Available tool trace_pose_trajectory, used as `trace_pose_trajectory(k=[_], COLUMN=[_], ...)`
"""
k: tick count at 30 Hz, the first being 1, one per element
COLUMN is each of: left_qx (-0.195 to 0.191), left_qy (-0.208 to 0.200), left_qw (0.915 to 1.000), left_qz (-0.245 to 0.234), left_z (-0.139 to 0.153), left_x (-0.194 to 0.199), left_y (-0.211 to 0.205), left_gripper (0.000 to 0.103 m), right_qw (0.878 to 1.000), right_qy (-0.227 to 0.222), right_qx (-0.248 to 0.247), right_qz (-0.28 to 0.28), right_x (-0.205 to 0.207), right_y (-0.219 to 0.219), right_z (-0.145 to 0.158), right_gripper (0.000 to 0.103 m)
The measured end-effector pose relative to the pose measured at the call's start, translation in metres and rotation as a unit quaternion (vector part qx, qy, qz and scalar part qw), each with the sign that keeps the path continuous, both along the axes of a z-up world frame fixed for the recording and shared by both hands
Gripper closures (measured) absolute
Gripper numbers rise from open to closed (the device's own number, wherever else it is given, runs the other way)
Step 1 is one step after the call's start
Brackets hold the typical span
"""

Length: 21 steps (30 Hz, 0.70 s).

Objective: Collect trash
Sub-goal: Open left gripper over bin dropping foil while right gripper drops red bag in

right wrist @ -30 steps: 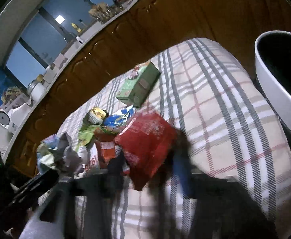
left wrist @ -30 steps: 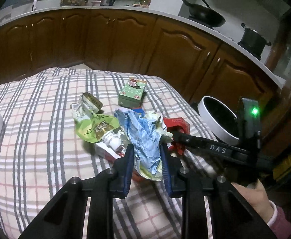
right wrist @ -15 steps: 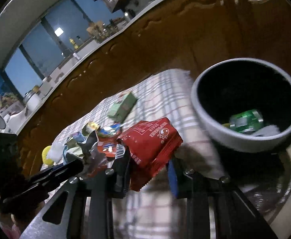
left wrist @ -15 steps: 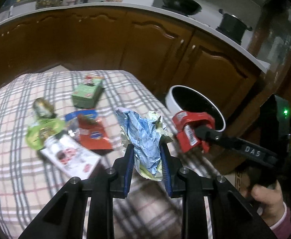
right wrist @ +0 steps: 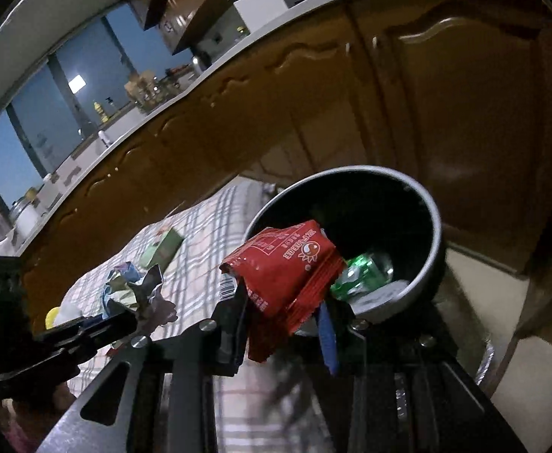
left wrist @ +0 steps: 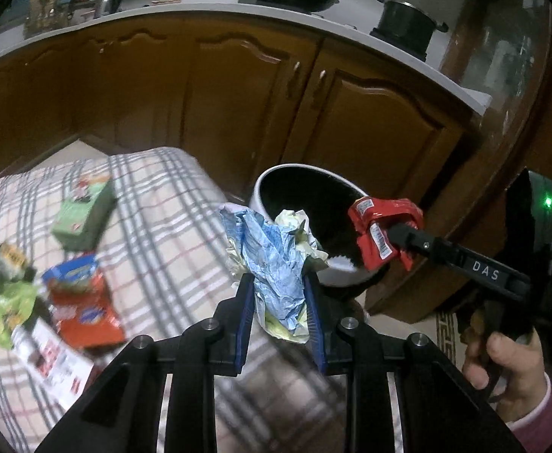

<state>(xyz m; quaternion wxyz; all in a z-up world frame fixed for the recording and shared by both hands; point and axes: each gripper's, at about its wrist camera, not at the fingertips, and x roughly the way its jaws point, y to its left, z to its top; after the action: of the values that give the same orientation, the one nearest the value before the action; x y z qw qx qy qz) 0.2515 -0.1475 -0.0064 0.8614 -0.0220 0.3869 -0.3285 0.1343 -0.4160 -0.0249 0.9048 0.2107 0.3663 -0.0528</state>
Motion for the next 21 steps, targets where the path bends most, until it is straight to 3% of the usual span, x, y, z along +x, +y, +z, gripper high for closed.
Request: trace_pose_trajectory(k=[7, 21], left_qx=[0.009, 0.043], left_qy=[-0.012, 0.006], left_qw=[0.9998, 0.9987], left_qz=[-0.012, -0.028], left_z=[0.004, -0.015], left_x=[0.024, 0.068], left_y=[-0.038, -0.094], left_gripper=[0.078, 0.078], right_qw=[1.0, 0.996], right_qy=[0.009, 0.055], right_qx=[-0.018, -0.067], right_qz=[-0.013, 0.014], right_x=[0.01, 0.042], right_y=[-0.022, -0.041], right_z=[0.001, -0.006], right_gripper=[0.071, 0.071])
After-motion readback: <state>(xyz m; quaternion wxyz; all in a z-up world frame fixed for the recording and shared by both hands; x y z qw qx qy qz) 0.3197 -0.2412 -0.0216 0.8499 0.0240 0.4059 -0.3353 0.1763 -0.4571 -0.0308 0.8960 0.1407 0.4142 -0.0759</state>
